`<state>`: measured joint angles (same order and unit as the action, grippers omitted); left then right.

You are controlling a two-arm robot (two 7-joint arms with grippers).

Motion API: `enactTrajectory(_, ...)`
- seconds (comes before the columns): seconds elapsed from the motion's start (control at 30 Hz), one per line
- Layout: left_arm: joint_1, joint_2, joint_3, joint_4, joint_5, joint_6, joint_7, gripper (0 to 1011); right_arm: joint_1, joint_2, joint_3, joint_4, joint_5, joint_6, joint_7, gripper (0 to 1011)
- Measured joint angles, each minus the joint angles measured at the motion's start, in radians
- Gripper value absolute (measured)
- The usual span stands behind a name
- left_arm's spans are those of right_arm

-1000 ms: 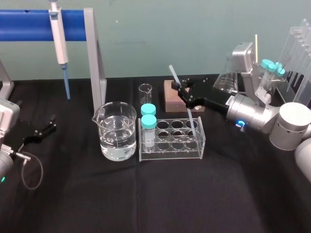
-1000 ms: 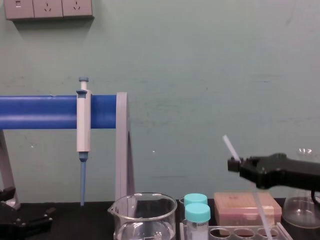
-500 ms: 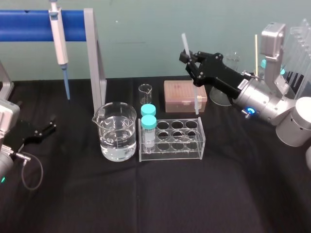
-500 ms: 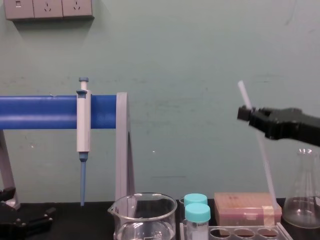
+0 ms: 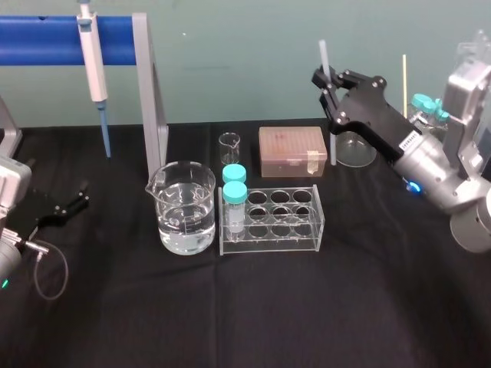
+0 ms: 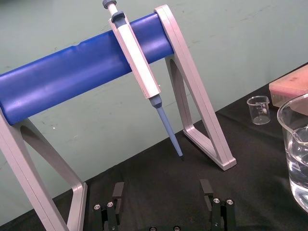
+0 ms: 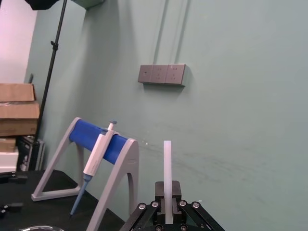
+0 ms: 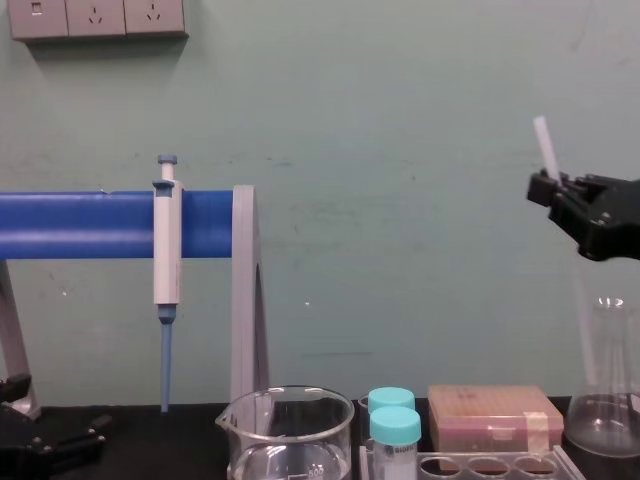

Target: Pick up the stirring rod with one hand, then place it down.

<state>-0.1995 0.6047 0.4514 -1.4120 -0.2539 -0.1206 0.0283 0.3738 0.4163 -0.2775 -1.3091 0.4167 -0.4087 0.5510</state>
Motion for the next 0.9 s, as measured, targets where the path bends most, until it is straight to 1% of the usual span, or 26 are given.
enactTrajectory(0.07,0.0,0.0,0.0,0.0,0.0,0.0,0.0,1000,-0.02,0.0,0.012,-0.004,0.001,-0.017,0.0,75)
enactTrajectory(0.13,0.0,0.0,0.0,0.0,0.0,0.0,0.0,1000,-0.041,-0.004,0.025,-0.005,0.023,-0.024,0.01,77)
enactTrajectory(0.2,0.0,0.0,0.0,0.0,0.0,0.0,0.0,1000,-0.064,-0.008,0.036,-0.006,0.046,-0.023,0.02,77)
enactTrajectory(0.33,0.0,0.0,0.0,0.0,0.0,0.0,0.0,1000,-0.103,-0.013,0.053,-0.021,0.07,-0.005,0.022,77)
enactTrajectory(0.47,0.0,0.0,0.0,0.0,0.0,0.0,0.0,1000,-0.126,-0.016,0.065,-0.036,0.067,0.008,0.014,77)
enactTrajectory(0.63,0.0,0.0,0.0,0.0,0.0,0.0,0.0,1000,-0.144,-0.021,0.075,-0.057,0.041,0.027,-0.012,77)
enactTrajectory(0.9,0.0,0.0,0.0,0.0,0.0,0.0,0.0,1000,-0.144,-0.021,0.076,-0.058,0.039,0.03,-0.015,77)
